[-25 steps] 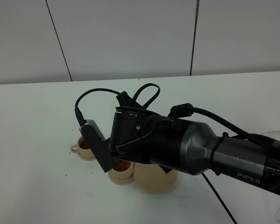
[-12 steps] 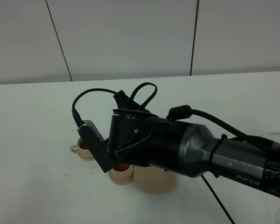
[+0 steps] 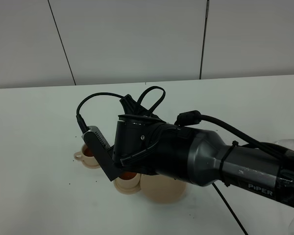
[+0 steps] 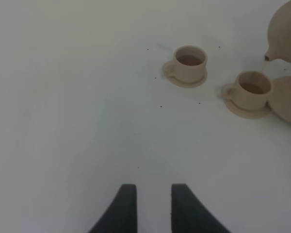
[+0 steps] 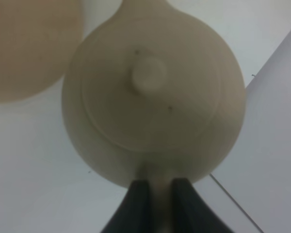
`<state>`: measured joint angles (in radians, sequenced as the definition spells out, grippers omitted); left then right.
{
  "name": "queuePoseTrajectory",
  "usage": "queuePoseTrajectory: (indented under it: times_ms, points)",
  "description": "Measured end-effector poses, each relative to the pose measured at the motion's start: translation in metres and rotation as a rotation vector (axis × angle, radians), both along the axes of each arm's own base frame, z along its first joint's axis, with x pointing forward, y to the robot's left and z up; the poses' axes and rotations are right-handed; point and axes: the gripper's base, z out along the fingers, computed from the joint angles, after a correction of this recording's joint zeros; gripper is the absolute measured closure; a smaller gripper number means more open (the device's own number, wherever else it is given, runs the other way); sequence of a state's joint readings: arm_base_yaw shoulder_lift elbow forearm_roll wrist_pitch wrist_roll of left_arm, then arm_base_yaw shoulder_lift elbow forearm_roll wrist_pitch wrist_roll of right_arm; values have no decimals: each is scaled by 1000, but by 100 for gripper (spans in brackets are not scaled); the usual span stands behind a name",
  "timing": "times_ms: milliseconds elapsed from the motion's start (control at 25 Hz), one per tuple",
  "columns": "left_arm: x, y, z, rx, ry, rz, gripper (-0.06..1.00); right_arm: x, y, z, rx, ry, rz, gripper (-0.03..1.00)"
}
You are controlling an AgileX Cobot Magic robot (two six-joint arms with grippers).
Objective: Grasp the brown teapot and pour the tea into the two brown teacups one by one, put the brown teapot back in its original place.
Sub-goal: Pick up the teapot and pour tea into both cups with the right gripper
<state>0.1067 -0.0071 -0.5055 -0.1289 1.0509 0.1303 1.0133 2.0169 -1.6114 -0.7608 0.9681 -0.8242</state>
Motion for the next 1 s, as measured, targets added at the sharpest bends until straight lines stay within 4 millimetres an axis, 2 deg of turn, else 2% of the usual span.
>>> queuePoseTrajectory:
  times_ms: [1000]
  points:
    - [0,0,0,0,0,0,70,0,0,0,0,-1,0,87]
